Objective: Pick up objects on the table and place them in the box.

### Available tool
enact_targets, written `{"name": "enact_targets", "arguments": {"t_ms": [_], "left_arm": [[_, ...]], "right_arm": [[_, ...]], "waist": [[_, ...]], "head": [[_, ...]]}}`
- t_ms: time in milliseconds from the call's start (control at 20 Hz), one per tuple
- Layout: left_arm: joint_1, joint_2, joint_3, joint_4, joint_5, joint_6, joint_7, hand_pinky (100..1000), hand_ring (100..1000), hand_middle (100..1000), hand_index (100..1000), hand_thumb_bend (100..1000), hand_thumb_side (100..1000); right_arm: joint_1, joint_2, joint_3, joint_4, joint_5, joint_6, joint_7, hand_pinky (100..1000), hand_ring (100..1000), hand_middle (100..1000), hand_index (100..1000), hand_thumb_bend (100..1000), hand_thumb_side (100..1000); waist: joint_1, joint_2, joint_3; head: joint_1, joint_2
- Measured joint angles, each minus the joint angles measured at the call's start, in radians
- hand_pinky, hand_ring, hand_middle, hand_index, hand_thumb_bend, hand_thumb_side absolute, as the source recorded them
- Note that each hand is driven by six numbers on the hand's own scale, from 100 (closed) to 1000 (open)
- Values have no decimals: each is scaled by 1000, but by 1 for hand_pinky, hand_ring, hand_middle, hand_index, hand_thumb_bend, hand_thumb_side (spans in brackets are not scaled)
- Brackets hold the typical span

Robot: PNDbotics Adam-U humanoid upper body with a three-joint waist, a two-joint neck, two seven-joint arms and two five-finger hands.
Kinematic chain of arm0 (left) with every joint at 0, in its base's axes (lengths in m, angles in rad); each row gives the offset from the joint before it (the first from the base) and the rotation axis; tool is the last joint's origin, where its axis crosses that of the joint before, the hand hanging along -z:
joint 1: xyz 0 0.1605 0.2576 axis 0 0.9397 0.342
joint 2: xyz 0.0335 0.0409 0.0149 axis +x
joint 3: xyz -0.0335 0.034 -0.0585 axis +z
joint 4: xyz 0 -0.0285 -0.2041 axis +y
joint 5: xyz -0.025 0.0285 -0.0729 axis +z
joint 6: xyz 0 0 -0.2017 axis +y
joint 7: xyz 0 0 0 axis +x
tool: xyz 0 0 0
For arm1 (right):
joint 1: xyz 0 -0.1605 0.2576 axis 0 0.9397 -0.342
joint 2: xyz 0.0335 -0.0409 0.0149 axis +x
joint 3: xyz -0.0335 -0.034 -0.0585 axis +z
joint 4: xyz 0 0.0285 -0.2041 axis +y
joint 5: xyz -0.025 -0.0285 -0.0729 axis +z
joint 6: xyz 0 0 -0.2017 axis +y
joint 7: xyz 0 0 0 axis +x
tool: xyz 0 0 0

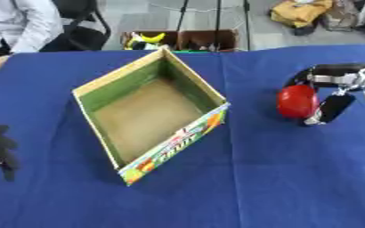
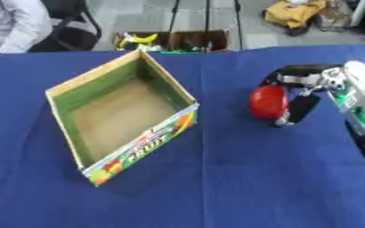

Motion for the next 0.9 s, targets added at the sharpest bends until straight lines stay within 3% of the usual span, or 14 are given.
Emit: {"name": "enact_targets", "arguments": {"t_ms": [300, 650, 900], "left_arm": [[0, 0, 0, 0, 0, 0, 0, 248, 388, 504, 739, 100, 931], [0, 0, 0, 0, 0, 0, -1, 248, 390, 504, 739, 100, 931], [0, 0, 0, 0, 0, 1, -2, 249, 393, 504, 738, 100, 930]], "right_arm": [[-6, 1, 1, 0, -6, 6, 3, 717, 798, 866, 917, 455, 295], [-10, 1, 1, 1, -6, 19, -9, 632, 723, 812, 869, 395, 271], [-10, 3, 1, 13, -6, 34, -48, 558, 651, 758, 785, 174, 205]], "waist": [[0, 1, 0], [-1, 3, -2], [-1, 4, -2]], "head": [[0, -2], [0, -3], [0, -3]]}}
